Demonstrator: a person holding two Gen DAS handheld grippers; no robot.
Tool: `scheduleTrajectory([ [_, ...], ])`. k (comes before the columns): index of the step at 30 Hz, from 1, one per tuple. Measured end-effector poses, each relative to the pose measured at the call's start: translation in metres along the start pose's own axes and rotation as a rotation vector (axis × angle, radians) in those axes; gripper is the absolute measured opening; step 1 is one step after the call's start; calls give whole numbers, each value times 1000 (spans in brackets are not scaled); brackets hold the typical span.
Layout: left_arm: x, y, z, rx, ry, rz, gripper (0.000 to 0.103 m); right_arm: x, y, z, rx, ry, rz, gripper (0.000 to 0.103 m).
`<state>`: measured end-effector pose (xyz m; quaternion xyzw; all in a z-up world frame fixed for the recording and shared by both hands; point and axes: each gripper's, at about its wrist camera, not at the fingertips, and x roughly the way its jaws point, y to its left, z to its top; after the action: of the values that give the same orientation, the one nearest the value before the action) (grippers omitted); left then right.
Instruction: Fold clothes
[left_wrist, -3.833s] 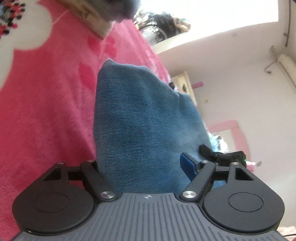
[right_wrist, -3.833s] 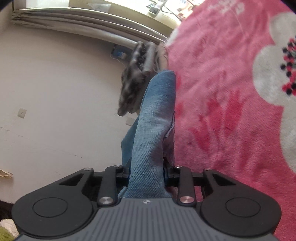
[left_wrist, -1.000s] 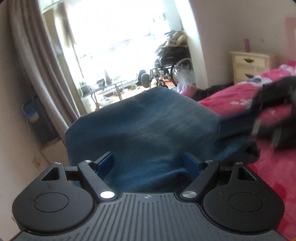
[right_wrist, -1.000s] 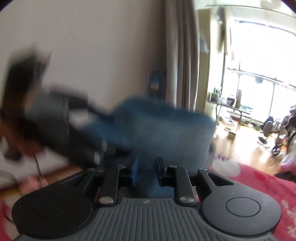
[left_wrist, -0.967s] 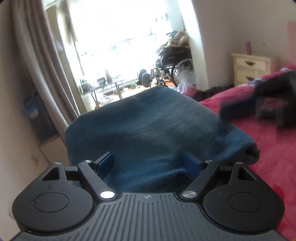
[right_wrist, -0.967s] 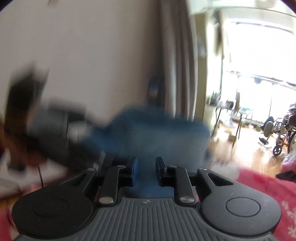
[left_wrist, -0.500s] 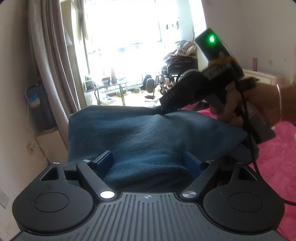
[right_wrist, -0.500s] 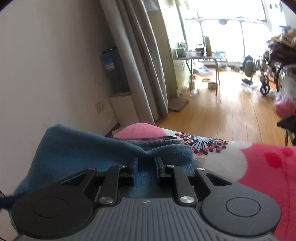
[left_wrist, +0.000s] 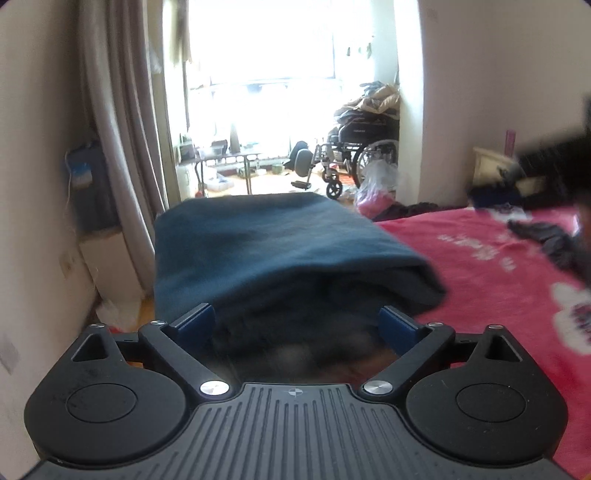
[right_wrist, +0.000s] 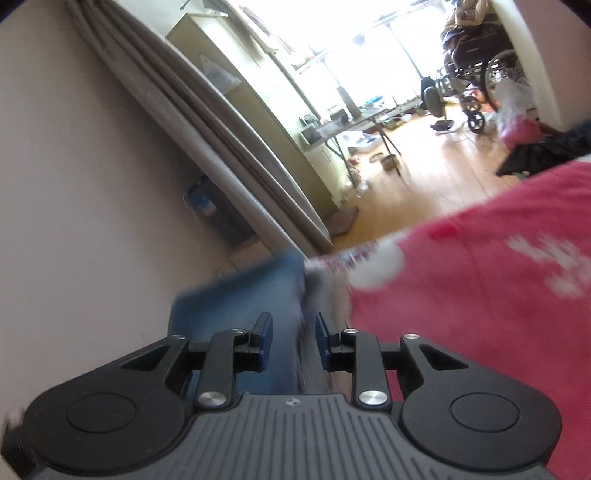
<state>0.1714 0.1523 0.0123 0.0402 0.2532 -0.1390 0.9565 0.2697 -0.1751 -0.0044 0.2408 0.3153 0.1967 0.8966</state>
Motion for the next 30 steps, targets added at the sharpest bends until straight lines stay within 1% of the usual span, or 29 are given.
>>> scheduleTrajectory([
  [1, -12, -6, -3, -27, 6, -9, 97, -14, 6, -14, -27, 18, -18, 39],
  [5, -66, -34, -17, -105, 32, -21, 100, -70, 37, -72, -138, 94, -87, 48],
  [8, -104, -51, -29, -189, 70, -6, 101, -103, 66, -101, -192, 120, -114, 58],
  [9, -114, -55, -31, -220, 90, 2, 102, -115, 74, -109, -201, 123, -116, 70],
  [10, -123, -57, -32, -251, 114, 12, 102, -126, 82, -115, -204, 121, -124, 77],
  [11, -132, -59, -33, -282, 137, 22, 102, -138, 90, -122, -211, 114, -139, 78],
  [13, -148, -63, -36, -333, 192, 48, 102, -161, 106, -136, -242, 103, -164, 86],
  [14, -156, -66, -36, -349, 205, 73, 102, -170, 113, -141, -258, 97, -177, 89],
  [15, -165, -68, -37, -367, 199, 101, 103, -176, 118, -145, -275, 91, -191, 96],
  [16, -174, -70, -38, -392, 184, 130, 103, -184, 125, -150, -294, 81, -203, 101],
  [18, -189, -73, -38, -432, 171, 170, 103, -200, 135, -162, -301, 61, -220, 102],
  [20, -201, -77, -37, -452, 162, 213, 103, -213, 141, -170, -289, 58, -247, 103],
  [22, -209, -87, -36, -428, 160, 244, 103, -223, 145, -176, -263, 51, -284, 103],
  [26, -211, -104, -35, -345, 184, 246, 103, -233, 148, -187, -240, 60, -310, 103],
  [28, -208, -110, -36, -336, 195, 262, 103, -234, 149, -189, -245, 59, -329, 103],
  [30, -206, -114, -37, -333, 200, 262, 103, -235, 149, -192, -250, 59, -348, 103],
])
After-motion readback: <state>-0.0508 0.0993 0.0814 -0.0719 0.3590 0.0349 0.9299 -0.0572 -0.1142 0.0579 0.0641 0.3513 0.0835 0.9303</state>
